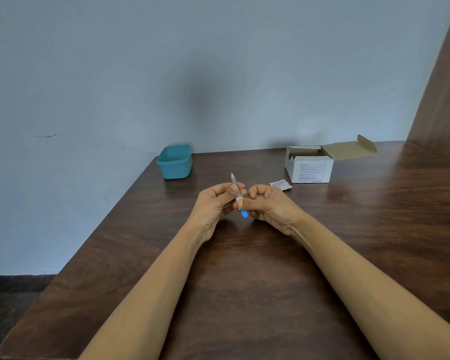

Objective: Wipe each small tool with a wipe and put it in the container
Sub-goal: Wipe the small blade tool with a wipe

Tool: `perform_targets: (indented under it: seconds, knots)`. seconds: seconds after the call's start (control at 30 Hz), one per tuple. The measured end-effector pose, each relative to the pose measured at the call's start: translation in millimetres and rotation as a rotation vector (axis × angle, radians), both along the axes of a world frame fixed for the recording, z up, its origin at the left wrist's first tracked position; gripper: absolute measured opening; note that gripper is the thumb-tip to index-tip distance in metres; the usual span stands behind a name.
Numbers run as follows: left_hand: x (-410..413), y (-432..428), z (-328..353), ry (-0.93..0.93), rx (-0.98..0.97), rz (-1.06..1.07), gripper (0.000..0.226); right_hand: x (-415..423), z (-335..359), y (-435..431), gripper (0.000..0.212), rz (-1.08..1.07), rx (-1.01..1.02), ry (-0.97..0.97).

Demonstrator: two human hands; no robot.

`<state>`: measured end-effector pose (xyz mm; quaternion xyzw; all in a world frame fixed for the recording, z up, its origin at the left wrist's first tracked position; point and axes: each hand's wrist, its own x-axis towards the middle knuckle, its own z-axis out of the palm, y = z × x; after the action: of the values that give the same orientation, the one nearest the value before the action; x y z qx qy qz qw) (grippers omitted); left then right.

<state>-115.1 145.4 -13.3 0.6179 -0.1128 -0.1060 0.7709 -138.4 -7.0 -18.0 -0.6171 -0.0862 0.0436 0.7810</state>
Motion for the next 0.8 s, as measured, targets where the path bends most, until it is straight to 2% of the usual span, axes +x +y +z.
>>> perform_targets:
  seconds: [0.23,0.5,0.8]
  knots:
    - [-0.1,0.5,1.5,0.010,-0.025,0.007,0.018,-0.3,0.5,1.5,0.030,0.009,-0.081,-0.020]
    - [-1.5,-0.4,4.0,-0.046,-0.009,0.007,0.012,-3.6,0.0,3.4,0.019,0.081,0.025,0.010]
    - [-3.2,-1.6,6.2,-0.046,-0.092,0.067,0.009,-2.4,2.1,1.5,0.019,0.122,0.030,0.097]
